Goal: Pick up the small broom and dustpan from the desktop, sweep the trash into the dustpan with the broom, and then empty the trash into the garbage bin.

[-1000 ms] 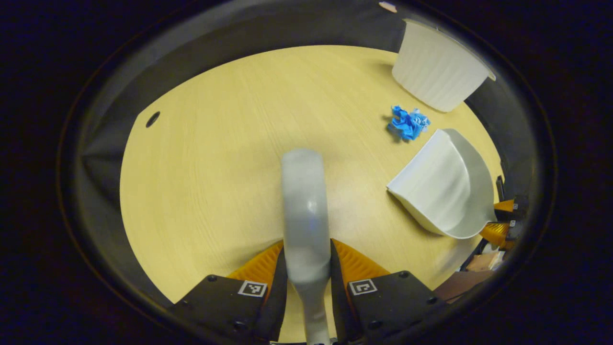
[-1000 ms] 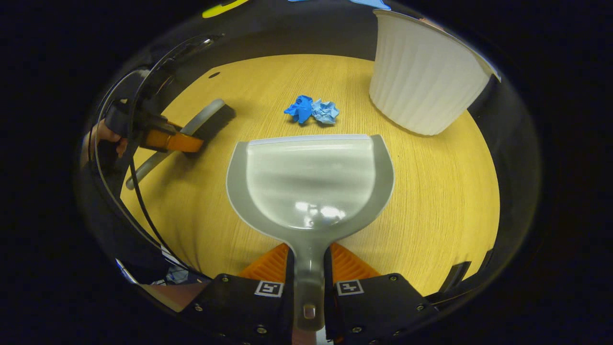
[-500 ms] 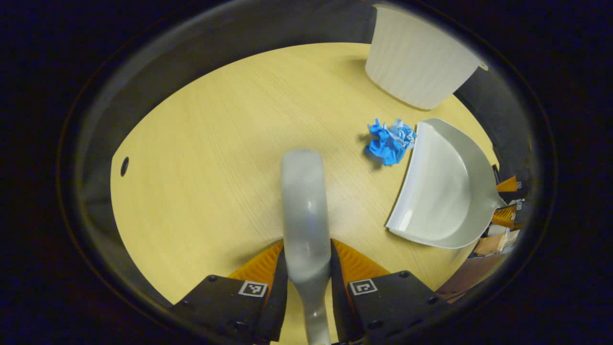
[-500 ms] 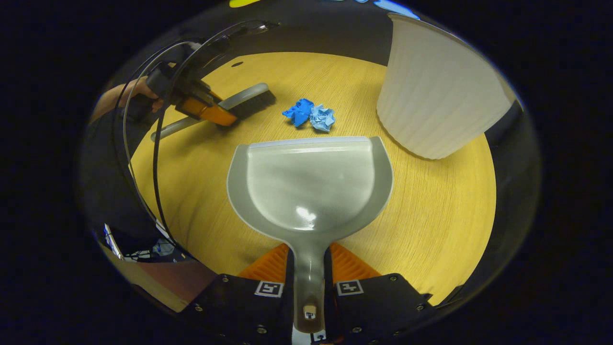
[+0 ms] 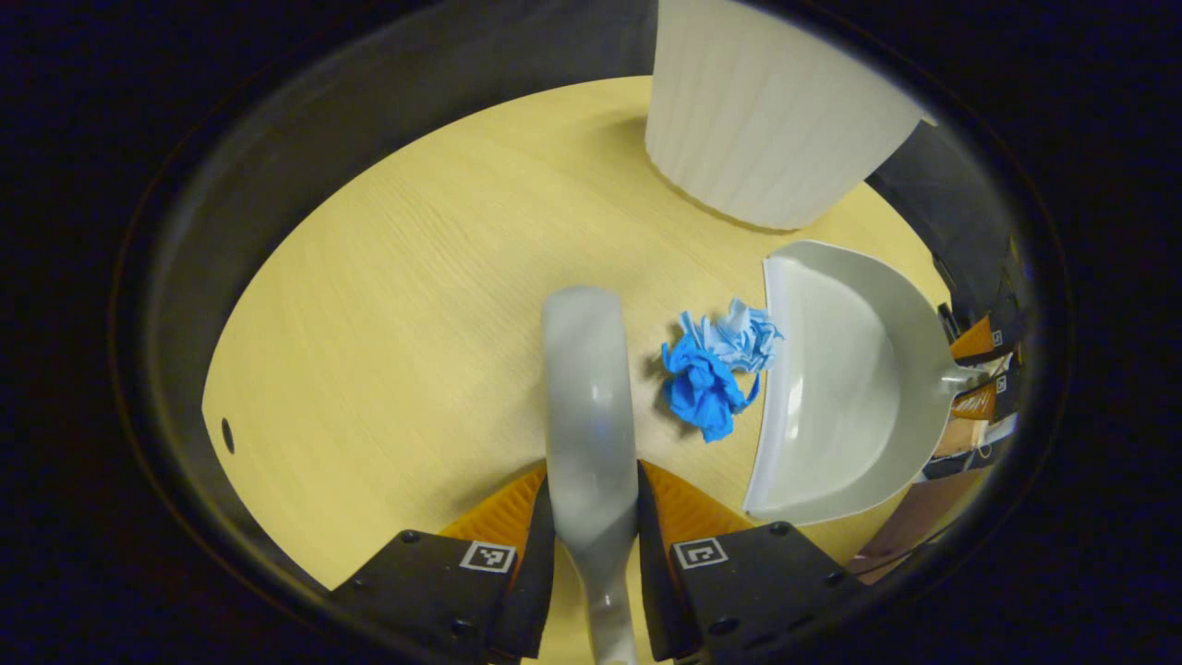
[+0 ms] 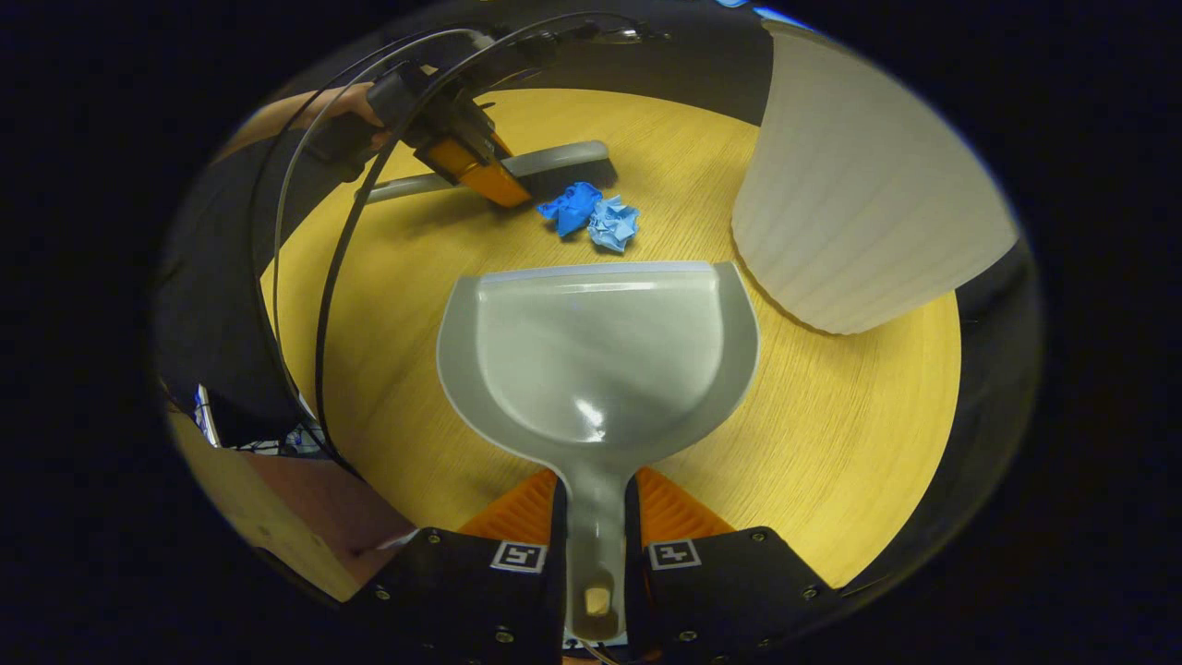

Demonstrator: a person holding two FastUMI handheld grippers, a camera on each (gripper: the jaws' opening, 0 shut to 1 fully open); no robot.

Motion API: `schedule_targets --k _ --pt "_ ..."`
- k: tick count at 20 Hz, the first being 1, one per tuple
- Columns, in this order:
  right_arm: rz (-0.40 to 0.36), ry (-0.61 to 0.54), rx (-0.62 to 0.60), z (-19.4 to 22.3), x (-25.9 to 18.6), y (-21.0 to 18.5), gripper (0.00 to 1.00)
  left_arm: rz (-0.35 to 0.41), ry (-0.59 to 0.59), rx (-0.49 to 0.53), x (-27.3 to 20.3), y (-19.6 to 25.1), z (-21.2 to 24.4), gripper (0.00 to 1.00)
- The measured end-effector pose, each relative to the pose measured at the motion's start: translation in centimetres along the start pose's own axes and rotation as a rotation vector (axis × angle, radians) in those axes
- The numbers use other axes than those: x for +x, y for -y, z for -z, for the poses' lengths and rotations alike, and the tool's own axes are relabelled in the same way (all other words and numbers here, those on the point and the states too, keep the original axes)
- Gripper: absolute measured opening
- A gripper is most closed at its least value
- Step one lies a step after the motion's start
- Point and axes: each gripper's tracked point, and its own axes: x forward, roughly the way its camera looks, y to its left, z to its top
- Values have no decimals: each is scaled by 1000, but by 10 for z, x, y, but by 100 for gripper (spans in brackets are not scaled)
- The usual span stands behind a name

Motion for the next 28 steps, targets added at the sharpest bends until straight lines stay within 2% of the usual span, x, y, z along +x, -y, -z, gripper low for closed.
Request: schedule_targets --k 3,6,13,14,15,17,20,22,23,28 --pt "-6 7 -11 -6 0 4 26 21 -5 57 1 7 -21 48" --pt "-11 9 -19 -16 -8 -3 26 61 -14 89 -1 22 -28 51" --pt "-20 28 -31 -43 -21 -8 26 134 -17 98 -24 44 -47 48" --pt "-22 31 -30 -52 -24 -8 30 143 -17 101 -31 45 -49 48" --pt "-23 34 -28 -59 -28 -9 26 155 -16 102 -38 46 -51 48" --pt "-22 42 -27 -76 -38 -14 26 176 -12 101 -55 45 -56 48" --pt "-19 52 -27 -93 -48 -18 26 164 -6 92 -59 30 -59 46" --pt "-12 57 -22 -84 -42 -15 26 153 -8 71 -70 18 -58 48" --pt "-9 60 -18 -84 -41 -14 26 140 -7 62 -64 30 -52 46" --pt "18 59 36 -79 -40 -8 26 86 -6 -3 -76 -15 -29 48"
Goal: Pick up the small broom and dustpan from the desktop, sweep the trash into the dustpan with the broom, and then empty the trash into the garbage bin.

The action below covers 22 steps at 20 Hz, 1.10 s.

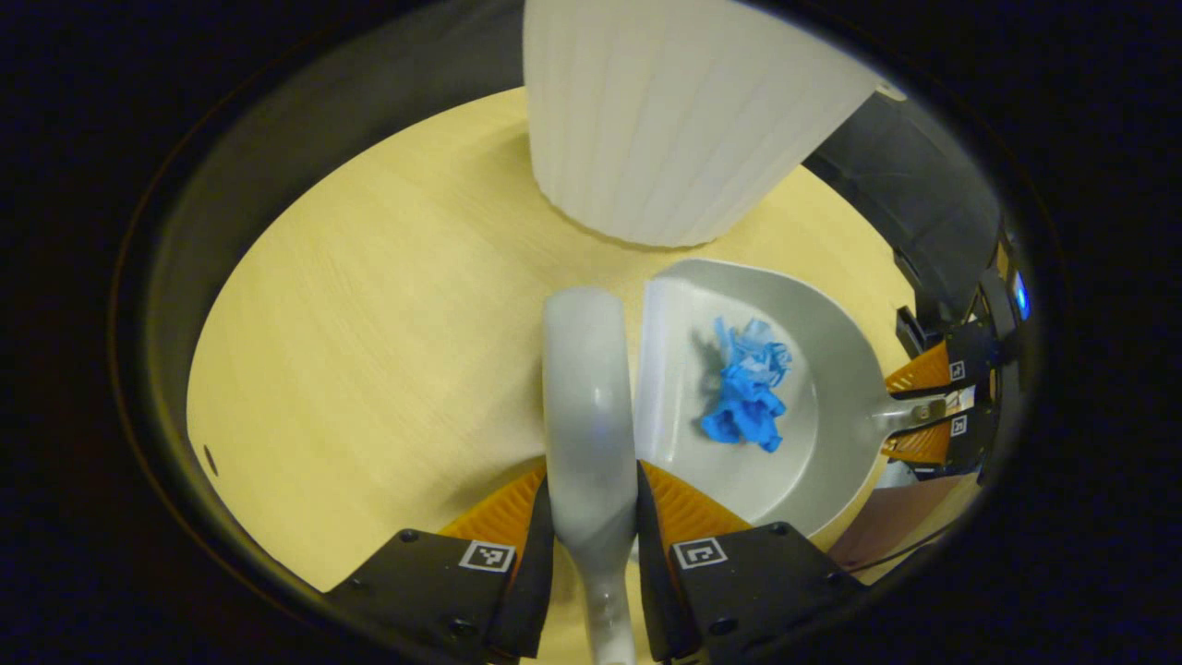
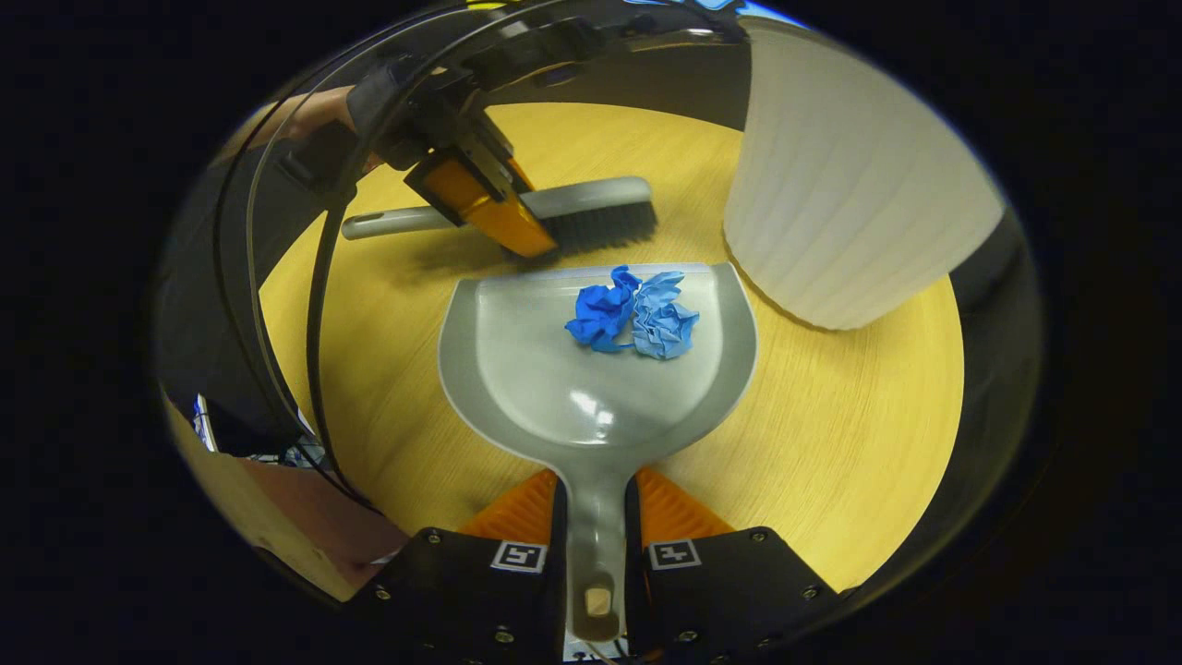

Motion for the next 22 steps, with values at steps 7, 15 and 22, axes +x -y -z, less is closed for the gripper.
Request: schedule_targets --k 7,15,22 --pt "63 33 147 -1 5 6 26 -48 10 -104 -53 -74 52 48" --pt "72 72 203 -20 -2 2 26 -102 20 -221 -74 -155 110 46" --pt "24 110 236 -48 -84 42 26 -165 5 -384 -110 -255 147 48"
